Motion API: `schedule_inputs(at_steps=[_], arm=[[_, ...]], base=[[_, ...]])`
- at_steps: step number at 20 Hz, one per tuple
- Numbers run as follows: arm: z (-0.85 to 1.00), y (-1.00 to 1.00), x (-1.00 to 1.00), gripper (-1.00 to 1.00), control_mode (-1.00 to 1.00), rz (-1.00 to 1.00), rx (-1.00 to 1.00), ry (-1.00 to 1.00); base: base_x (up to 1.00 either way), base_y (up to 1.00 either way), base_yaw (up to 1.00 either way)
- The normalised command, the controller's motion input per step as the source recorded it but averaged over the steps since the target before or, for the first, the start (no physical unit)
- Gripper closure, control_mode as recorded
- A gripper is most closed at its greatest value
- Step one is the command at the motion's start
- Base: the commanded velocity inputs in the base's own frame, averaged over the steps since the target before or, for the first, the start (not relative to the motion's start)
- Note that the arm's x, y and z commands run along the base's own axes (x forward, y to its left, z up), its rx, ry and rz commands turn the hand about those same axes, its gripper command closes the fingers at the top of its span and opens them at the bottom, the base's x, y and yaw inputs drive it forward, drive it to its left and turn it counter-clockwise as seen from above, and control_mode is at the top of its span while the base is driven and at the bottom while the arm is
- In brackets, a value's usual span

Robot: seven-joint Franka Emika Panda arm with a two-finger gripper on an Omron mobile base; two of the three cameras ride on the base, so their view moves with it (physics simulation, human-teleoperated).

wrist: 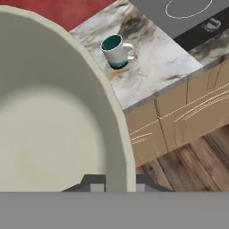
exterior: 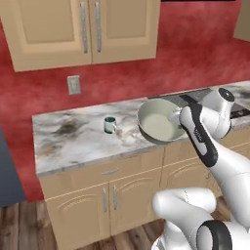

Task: Clear the mugs and bowl far away from the sink.

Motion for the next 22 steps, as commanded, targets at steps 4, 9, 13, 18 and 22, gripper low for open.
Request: schedule_inputs(at_steps=[4,9,13,18,22], arm=[[0.0,0.0,0.0,1.0,1.0,0.0,0.0,0.0],[0.0,0.0,0.0,1.0,1.0,0.0,0.0,0.0],[0.0,0.0,0.0,1.0,1.0,0.0,0.0,0.0],[0.0,0.0,0.0,1.0,1.0,0.0,0.0,0.0],[-0.38,0.06,0.33,1.0,-1.0,-0.07,-0.02,0.29]], base=[[0.38,1.0,-0.07],[0.67,1.0,-0.06],[0.87,1.0,-0.04],[0.66,0.68,-0.08],[0.0,0.0,0.0]])
